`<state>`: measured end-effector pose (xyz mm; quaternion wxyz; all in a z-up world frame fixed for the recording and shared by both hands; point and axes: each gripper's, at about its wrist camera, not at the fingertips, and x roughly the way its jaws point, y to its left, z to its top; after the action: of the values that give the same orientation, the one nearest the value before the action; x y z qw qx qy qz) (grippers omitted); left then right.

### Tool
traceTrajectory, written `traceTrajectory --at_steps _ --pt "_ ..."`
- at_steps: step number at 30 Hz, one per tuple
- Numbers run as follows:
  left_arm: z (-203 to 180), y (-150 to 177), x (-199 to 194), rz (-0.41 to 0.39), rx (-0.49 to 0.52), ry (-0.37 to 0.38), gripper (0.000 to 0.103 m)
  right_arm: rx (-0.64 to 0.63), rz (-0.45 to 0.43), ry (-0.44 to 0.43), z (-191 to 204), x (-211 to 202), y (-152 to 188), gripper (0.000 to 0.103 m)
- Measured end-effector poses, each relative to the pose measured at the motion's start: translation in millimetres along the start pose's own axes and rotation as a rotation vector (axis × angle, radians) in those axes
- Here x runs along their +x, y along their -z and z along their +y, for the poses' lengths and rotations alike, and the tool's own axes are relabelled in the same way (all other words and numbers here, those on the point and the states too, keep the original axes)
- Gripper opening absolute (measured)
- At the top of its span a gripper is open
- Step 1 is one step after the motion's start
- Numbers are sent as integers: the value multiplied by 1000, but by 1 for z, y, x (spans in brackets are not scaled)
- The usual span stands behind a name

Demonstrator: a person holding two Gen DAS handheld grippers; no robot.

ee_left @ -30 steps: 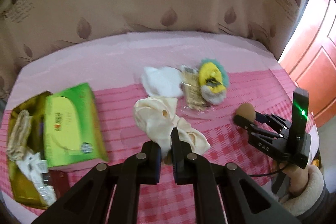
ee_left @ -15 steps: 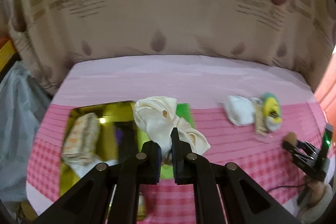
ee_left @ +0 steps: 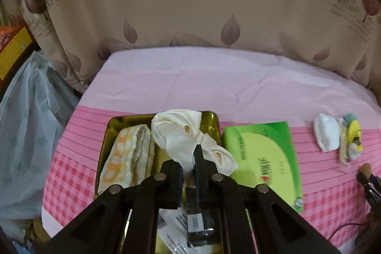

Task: Organize soft objects
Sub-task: 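Carry the cream scrunchie with the left tool and release it into the gold tin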

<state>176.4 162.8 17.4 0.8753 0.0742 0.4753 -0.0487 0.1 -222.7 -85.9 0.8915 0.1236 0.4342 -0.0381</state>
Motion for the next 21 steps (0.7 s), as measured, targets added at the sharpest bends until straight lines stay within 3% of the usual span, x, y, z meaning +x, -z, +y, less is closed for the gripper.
traceTrajectory --at_steps 14,21 --pt "15 -2 59 100 -8 -79 12 0 3 3 1 0 0 45" --pt "21 1 66 137 -30 -114 29 0 3 5 1 0 0 45"
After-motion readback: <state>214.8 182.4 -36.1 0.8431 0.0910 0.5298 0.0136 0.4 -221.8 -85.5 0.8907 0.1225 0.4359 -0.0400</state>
